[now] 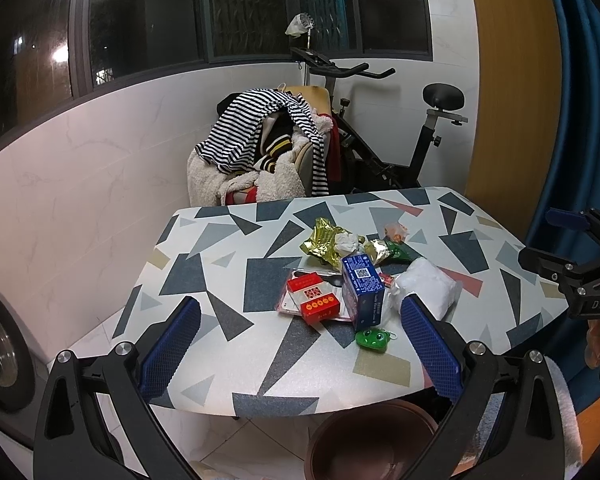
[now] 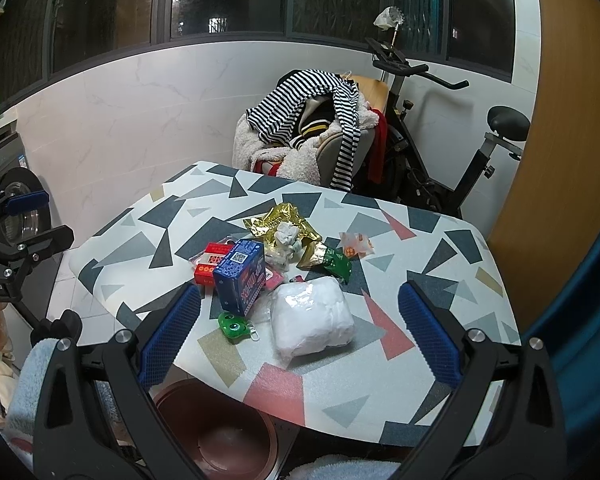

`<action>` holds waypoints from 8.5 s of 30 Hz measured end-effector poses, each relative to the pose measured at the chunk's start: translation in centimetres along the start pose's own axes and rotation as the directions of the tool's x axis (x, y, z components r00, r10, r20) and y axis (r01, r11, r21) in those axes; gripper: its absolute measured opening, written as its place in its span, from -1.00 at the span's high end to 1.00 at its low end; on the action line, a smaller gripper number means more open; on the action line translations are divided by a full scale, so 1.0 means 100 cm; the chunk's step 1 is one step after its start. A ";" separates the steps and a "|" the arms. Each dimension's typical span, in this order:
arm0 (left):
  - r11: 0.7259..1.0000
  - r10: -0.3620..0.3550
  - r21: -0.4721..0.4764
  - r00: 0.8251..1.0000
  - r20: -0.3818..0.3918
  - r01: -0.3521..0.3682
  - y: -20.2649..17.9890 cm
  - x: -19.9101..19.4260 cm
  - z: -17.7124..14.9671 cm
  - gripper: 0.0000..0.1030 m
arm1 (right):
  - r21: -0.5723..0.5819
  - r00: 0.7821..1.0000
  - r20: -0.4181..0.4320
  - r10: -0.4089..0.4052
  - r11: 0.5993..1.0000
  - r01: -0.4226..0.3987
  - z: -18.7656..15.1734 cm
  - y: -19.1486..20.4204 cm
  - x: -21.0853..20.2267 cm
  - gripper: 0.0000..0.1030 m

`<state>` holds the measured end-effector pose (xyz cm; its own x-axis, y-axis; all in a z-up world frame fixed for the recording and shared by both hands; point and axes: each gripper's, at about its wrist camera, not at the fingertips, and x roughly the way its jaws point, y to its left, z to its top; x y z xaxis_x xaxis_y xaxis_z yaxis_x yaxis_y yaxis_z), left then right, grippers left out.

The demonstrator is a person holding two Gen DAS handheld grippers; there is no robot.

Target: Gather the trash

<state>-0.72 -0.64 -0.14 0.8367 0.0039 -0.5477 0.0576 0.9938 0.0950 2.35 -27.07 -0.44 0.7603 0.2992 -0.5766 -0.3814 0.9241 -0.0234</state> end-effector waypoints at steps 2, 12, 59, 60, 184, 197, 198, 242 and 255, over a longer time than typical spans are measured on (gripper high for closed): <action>1.000 0.001 -0.001 1.000 0.000 -0.001 0.002 0.002 0.001 -0.91 | 0.000 1.000 -0.001 0.000 1.000 0.000 -0.002 0.000 0.001 -0.89; 0.999 -0.032 -0.001 0.999 -0.002 0.032 0.009 0.011 -0.006 -0.91 | -0.006 1.000 -0.008 -0.006 1.000 0.006 -0.004 -0.004 0.000 -0.89; 0.999 0.004 -0.034 0.988 -0.154 -0.009 0.034 0.134 -0.055 -0.91 | 0.125 0.966 -0.260 0.014 0.992 0.019 -0.075 -0.026 0.210 -0.50; 0.999 -0.012 -0.052 0.987 -0.157 0.004 0.034 0.136 -0.054 -0.91 | 0.146 0.967 -0.253 0.029 0.989 0.008 -0.075 -0.030 0.206 -0.44; 0.924 -0.359 0.016 0.881 -0.308 0.383 -0.006 0.129 -0.193 0.23 | -0.195 0.983 -0.157 0.091 0.973 -0.122 -0.156 0.049 0.108 -0.89; 0.949 -0.304 -0.002 0.911 -0.280 0.316 0.002 0.130 -0.193 -0.63 | -0.131 0.985 -0.161 0.067 0.987 -0.088 -0.156 0.043 0.114 -0.89; 0.948 -0.307 -0.008 0.910 -0.277 0.318 0.003 0.129 -0.192 -0.73 | -0.127 0.985 -0.162 0.065 0.988 -0.086 -0.156 0.042 0.114 -0.89; 0.978 -0.147 -0.159 0.987 -0.063 0.135 0.088 0.123 -0.086 -0.89 | -0.040 0.972 -0.231 0.037 0.998 -0.048 -0.094 0.022 0.150 -0.89; 0.971 -0.149 -0.206 0.982 -0.113 0.123 0.089 0.147 -0.081 -0.89 | -0.029 0.940 -0.274 0.204 0.975 -0.219 -0.086 0.051 0.195 -0.40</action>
<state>7.64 9.21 -14.10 0.7521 -0.1314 -0.6458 0.0471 0.9881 -0.1463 10.71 -18.59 -18.88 0.4933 0.4043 -0.7702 -0.5539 0.8287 0.0803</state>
